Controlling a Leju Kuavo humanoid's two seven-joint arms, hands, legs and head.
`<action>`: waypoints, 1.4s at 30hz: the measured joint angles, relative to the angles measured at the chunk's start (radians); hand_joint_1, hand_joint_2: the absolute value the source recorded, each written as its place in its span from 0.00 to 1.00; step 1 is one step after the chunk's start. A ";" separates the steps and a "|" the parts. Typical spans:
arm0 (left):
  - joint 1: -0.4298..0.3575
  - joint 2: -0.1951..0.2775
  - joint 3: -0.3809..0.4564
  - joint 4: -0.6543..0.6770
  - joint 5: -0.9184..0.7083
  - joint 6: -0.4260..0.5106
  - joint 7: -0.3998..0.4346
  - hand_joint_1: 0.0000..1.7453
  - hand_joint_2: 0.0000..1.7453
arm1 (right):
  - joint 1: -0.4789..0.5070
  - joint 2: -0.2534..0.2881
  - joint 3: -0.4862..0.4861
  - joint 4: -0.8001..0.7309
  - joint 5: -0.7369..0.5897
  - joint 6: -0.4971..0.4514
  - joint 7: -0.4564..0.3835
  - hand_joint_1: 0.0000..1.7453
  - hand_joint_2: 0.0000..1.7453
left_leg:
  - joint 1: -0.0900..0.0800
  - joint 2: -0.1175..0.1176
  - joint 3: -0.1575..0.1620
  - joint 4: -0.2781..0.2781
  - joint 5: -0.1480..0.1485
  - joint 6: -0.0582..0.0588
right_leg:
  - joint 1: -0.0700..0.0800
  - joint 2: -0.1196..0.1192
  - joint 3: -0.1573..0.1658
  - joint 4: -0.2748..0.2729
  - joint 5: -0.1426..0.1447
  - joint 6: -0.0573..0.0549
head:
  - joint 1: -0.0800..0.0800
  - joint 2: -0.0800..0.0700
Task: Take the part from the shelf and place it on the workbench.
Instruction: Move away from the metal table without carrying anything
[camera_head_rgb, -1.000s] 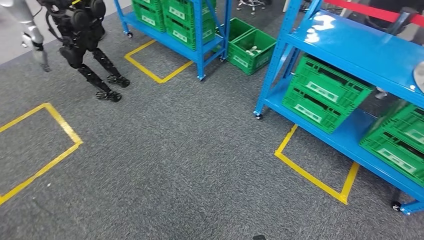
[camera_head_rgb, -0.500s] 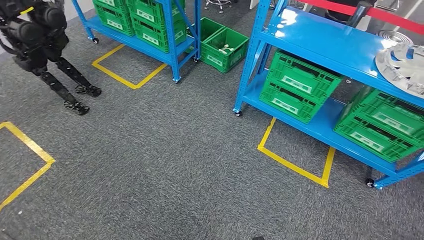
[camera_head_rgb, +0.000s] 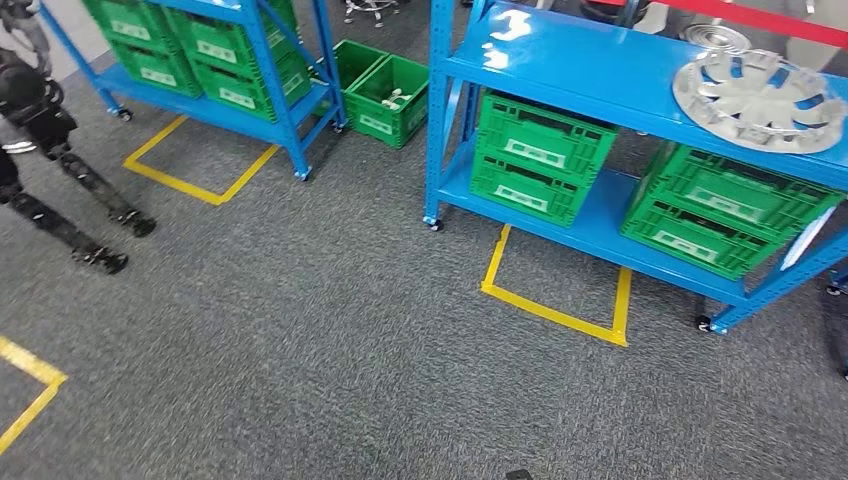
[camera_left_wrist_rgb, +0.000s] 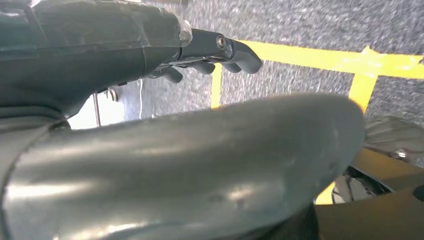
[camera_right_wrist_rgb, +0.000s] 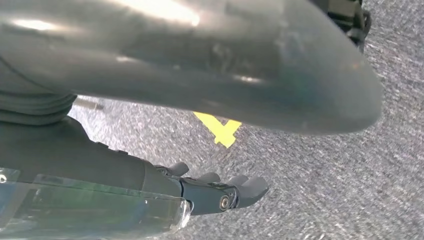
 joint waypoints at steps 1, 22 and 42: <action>0.000 0.000 -0.001 0.000 0.001 0.002 0.000 0.00 0.00 | 0.001 0.000 0.000 0.000 0.000 0.000 0.000 0.00 0.00 | 0.002 -0.020 0.023 -0.064 0.045 0.001 | -0.001 0.012 0.003 0.003 -0.004 0.003 | -0.004 0.000; -0.006 0.000 -0.009 0.000 0.006 0.010 0.007 0.00 0.00 | 0.002 -0.002 0.000 0.000 0.001 0.000 -0.001 0.00 0.00 | 0.000 0.106 0.149 -0.230 0.044 0.013 | 0.000 -0.089 -0.025 0.014 0.001 0.025 | 0.036 0.000; 0.002 0.004 -0.017 0.000 0.012 0.037 0.025 0.00 0.00 | -0.008 0.001 -0.001 -0.001 0.001 0.004 0.006 0.00 0.00 | 0.008 0.019 0.106 -0.215 0.070 0.048 | -0.017 -0.027 -0.120 0.232 -0.126 0.068 | 0.010 0.000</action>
